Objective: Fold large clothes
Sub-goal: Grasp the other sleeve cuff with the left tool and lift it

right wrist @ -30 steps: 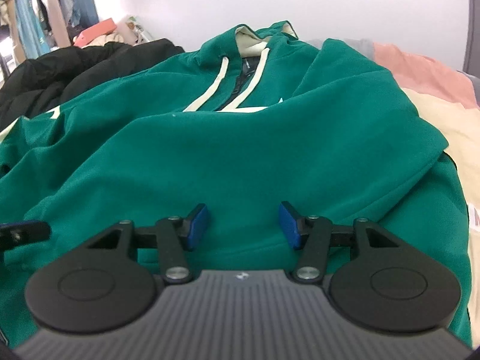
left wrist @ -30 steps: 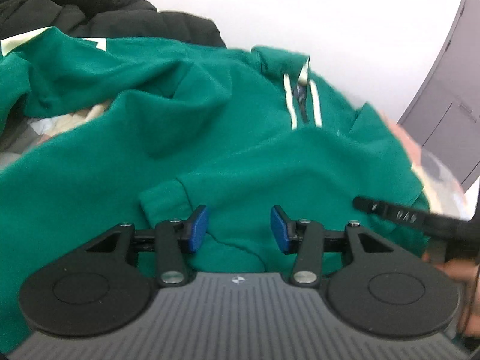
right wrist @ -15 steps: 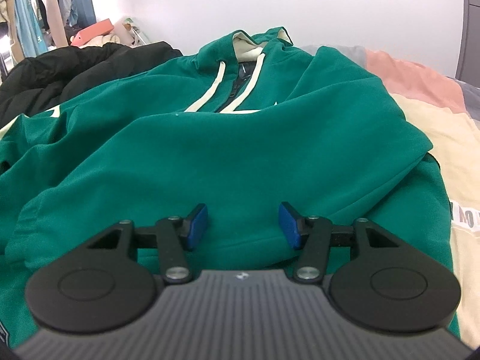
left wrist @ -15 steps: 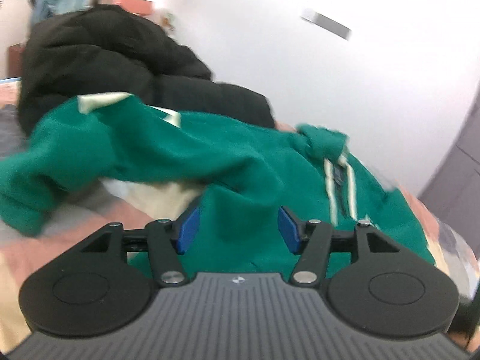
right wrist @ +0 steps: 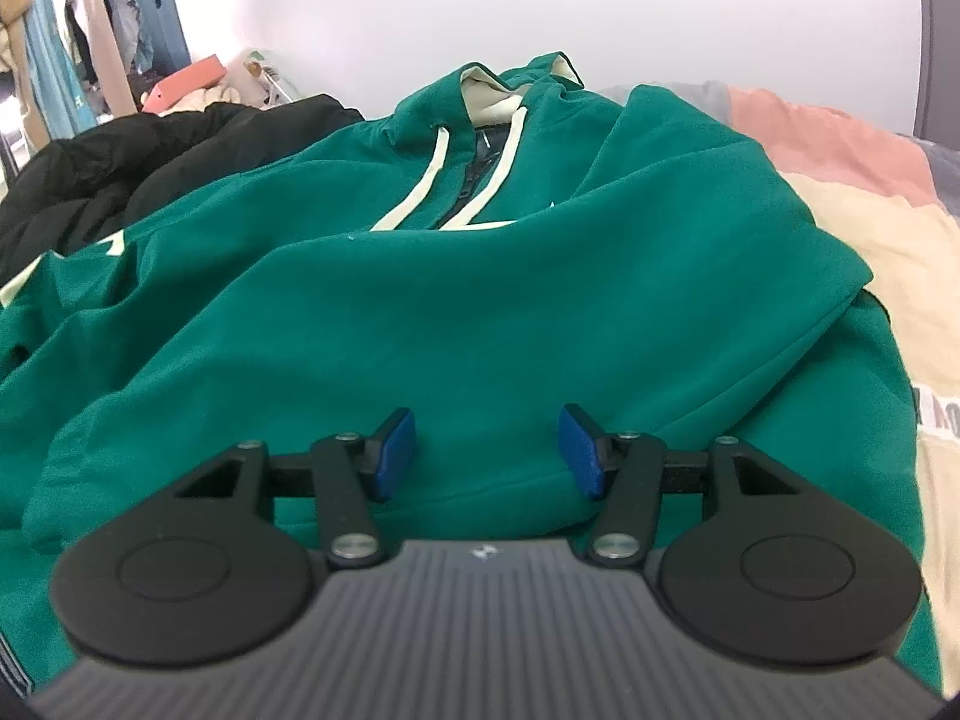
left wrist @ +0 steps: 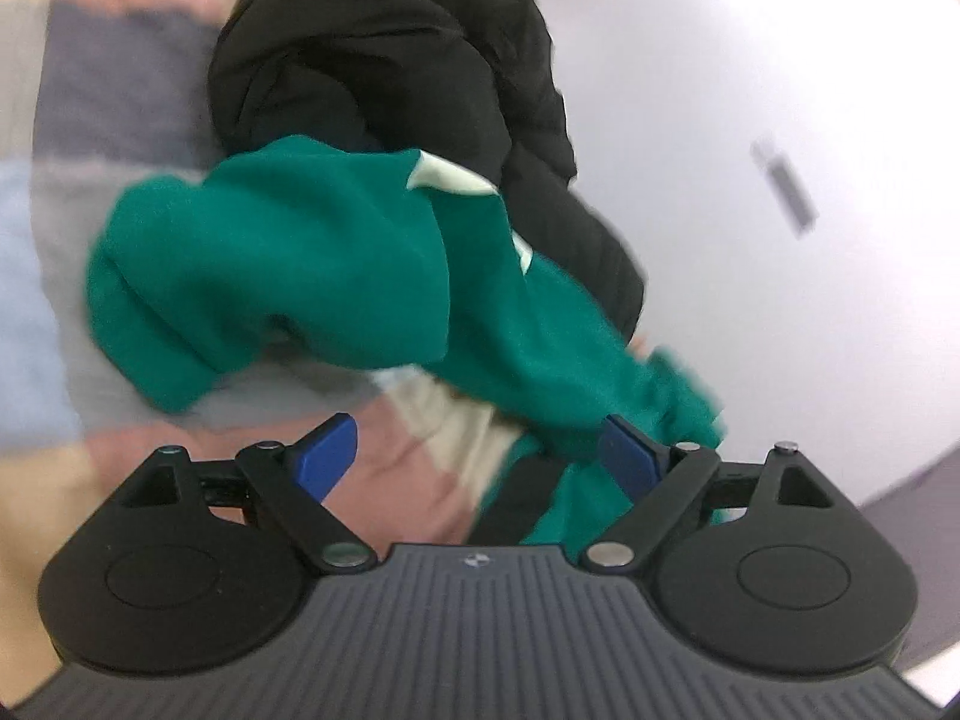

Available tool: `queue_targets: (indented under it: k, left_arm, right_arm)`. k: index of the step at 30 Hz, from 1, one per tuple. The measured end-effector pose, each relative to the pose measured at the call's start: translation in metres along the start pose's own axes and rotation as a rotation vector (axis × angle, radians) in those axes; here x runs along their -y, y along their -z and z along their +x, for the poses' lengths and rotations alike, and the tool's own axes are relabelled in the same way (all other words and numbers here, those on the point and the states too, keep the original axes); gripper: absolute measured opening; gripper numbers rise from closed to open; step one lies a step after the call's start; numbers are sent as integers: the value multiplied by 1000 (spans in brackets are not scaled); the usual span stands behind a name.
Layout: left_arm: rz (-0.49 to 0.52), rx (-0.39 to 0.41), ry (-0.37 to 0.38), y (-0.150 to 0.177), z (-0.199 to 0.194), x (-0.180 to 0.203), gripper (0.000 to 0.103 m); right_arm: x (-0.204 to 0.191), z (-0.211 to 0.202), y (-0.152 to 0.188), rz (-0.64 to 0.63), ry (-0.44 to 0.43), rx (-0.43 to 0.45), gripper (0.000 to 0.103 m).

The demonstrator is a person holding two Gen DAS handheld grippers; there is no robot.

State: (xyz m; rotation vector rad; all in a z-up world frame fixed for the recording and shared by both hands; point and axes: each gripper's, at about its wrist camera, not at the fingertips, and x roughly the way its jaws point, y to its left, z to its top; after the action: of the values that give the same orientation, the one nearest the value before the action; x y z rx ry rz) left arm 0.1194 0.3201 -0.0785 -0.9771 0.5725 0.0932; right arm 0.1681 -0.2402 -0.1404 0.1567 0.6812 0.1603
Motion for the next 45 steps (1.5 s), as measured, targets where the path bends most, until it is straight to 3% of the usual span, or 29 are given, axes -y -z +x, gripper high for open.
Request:
queue_targets:
  k: [4, 9, 13, 15, 16, 19, 21, 24, 29, 35, 39, 45]
  left_arm:
    - [-222, 10, 30, -12, 17, -31, 91]
    - [-454, 81, 52, -20, 30, -70, 91]
    - [-541, 150, 93, -25, 35, -87, 89]
    - [-537, 226, 67, -26, 27, -87, 82]
    - [-517, 257, 44, -29, 23, -86, 79]
    - [-445, 296, -53, -42, 23, -84, 55]
    - [-416, 302, -76, -46, 26, -87, 27]
    - [-302, 357, -141, -44, 21, -78, 12]
    - [50, 468, -232, -37, -8, -23, 9]
    - [355, 532, -204, -26, -39, 57, 9]
    - [535, 551, -139, -16, -54, 129, 9]
    - [909, 534, -65, 43, -47, 246, 9]
  right_arm:
    - [-2, 0, 1, -10, 5, 3, 56]
    - [-4, 1, 2, -19, 16, 5, 56]
    - [-8, 3, 3, -32, 29, 8, 56]
    - [-8, 4, 3, -37, 31, 9, 56]
    - [-7, 4, 3, -38, 31, 10, 56]
    - [-8, 4, 4, -38, 32, 13, 56]
    - [-9, 3, 5, -46, 31, 16, 56]
    - [-9, 1, 9, -92, 25, 37, 56]
    - [-8, -2, 8, -130, 42, 65, 56]
    - [1, -23, -7, 12, 3, 89, 56]
    - [11, -41, -10, 49, -4, 139, 56]
    - [29, -55, -16, 101, 8, 179, 56]
